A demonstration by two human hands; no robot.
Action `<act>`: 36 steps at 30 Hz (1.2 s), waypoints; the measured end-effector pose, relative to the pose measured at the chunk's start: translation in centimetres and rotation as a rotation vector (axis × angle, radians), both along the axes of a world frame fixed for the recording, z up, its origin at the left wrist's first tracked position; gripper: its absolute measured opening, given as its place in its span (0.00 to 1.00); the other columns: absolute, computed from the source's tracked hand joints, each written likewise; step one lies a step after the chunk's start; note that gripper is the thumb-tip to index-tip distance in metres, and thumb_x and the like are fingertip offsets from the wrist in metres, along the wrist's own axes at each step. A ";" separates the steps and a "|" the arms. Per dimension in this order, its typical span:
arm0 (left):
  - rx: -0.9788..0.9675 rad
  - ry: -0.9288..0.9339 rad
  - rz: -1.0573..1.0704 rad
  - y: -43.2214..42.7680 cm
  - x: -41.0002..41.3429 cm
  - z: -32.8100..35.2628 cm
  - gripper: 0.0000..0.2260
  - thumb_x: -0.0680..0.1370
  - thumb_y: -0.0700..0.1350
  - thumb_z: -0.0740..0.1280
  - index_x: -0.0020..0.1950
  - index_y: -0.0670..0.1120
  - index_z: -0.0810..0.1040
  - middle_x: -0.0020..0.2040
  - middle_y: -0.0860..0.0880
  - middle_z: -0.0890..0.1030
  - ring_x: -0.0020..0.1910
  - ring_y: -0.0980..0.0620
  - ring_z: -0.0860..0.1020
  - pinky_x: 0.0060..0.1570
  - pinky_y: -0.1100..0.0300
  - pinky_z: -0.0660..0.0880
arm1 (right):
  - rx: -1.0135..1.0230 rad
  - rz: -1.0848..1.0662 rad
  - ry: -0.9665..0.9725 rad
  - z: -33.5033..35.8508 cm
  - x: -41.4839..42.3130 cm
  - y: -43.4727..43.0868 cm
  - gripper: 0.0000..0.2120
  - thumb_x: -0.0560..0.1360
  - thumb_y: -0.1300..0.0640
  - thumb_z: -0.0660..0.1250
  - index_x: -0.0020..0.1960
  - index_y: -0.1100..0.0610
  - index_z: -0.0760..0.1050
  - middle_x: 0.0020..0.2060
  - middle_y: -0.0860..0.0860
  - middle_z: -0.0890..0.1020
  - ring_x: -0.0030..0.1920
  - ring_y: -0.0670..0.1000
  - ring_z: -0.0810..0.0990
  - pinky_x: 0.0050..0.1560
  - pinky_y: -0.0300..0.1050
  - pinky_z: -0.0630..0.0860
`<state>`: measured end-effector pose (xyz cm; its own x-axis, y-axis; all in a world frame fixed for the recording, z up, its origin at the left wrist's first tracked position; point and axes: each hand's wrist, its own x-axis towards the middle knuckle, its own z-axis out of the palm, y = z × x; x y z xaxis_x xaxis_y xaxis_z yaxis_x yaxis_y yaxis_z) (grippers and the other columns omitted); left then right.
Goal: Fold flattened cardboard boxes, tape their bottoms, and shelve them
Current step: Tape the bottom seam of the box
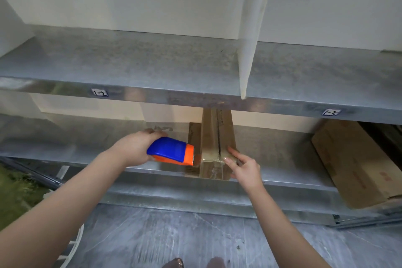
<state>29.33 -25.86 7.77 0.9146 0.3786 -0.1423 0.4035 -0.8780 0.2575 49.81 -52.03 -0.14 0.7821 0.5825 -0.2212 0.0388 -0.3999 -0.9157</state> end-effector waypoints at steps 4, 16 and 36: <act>-0.065 0.057 0.028 -1.5 -0.1 -1.4 0.34 0.71 0.50 0.73 0.74 0.54 0.63 0.62 0.47 0.74 0.60 0.46 0.74 0.58 0.56 0.71 | 0.006 0.001 -0.002 -0.1 0.0 0.0 0.16 0.72 0.47 0.74 0.54 0.30 0.76 0.56 0.43 0.81 0.59 0.44 0.77 0.57 0.54 0.80; -0.257 -0.042 0.114 -2.7 -0.1 -2.0 0.33 0.73 0.56 0.72 0.75 0.56 0.64 0.59 0.50 0.71 0.61 0.51 0.70 0.59 0.62 0.65 | 0.039 0.006 0.020 -0.1 -0.2 -0.1 0.17 0.72 0.47 0.74 0.50 0.26 0.75 0.47 0.29 0.76 0.57 0.40 0.75 0.58 0.55 0.79; -0.228 -0.037 0.155 -2.9 0.4 -3.2 0.35 0.73 0.51 0.73 0.77 0.53 0.62 0.56 0.49 0.70 0.56 0.50 0.71 0.55 0.63 0.66 | 0.045 -0.003 0.022 0.5 -0.8 -0.1 0.16 0.73 0.49 0.72 0.56 0.31 0.75 0.56 0.40 0.76 0.50 0.39 0.77 0.57 0.55 0.80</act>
<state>29.72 -28.75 4.61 0.8542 0.4767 -0.2077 0.5155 -0.7238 0.4587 49.01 -52.08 0.36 0.7792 0.5898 -0.2122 0.0172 -0.3586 -0.9333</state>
